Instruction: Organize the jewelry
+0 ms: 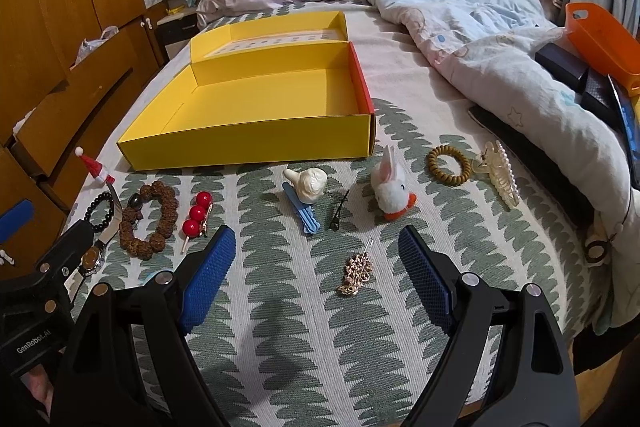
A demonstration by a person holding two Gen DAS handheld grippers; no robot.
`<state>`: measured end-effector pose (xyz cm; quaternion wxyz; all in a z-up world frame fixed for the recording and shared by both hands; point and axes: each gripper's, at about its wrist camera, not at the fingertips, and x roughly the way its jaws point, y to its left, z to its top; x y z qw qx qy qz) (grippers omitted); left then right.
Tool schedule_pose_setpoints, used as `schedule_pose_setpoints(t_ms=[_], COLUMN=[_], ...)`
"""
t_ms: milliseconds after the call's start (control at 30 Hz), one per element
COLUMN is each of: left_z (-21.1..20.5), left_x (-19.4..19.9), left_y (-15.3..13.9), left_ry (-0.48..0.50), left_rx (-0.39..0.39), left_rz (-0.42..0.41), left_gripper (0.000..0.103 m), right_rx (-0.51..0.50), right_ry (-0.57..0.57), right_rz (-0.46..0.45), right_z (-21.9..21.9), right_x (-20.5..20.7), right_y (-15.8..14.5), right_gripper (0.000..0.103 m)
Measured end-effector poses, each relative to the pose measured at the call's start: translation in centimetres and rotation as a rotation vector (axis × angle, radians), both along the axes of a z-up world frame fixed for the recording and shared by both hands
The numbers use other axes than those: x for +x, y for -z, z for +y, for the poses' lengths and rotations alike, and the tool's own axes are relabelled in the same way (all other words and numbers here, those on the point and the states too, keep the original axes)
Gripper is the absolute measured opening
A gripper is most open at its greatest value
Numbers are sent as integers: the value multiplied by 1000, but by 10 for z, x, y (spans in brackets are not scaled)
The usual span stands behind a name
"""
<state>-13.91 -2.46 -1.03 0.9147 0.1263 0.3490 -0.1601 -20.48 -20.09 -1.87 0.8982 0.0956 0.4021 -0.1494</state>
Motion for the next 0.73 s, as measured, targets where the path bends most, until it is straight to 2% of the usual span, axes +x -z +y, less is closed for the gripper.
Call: schedule_pose_setpoints(t_ms=[533,733], left_z=[-3,-4], left_x=[1,-3], left_y=[1,0], left_ry=[-2,-16], left_rx=[-14,-2], left_rz=[11,-17], left_gripper=[97,97], right_rx=[-10,-13], right_ry=[11,11], right_rz=[-4,-3], right_z=[0,0], right_x=[1,1], right_y=[0,-1], right_gripper=[85,85])
